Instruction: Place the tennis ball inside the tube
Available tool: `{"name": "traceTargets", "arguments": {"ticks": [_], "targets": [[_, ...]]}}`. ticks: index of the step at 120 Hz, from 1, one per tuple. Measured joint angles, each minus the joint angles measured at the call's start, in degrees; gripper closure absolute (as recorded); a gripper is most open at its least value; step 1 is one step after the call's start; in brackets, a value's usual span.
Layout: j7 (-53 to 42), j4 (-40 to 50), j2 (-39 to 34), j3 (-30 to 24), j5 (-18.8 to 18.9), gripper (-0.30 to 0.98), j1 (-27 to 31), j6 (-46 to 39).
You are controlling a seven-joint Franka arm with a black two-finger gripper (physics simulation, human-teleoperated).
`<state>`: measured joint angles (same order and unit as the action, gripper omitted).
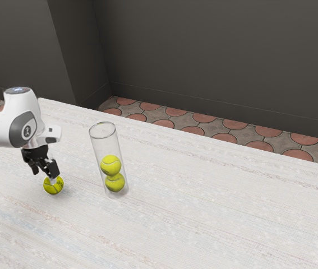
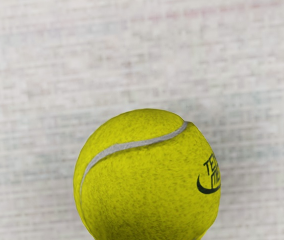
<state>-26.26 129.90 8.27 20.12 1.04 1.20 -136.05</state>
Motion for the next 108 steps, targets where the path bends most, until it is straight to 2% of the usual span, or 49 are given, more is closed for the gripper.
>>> {"name": "traceTargets", "arguments": {"ticks": [48,108], "targets": [[-2.27,-2.87,6.03,0.01,-2.60,0.00,0.04,-1.92],[-3.51,-4.71,9.16,-0.28,-4.45,0.00,-0.16,-1.91]]}}
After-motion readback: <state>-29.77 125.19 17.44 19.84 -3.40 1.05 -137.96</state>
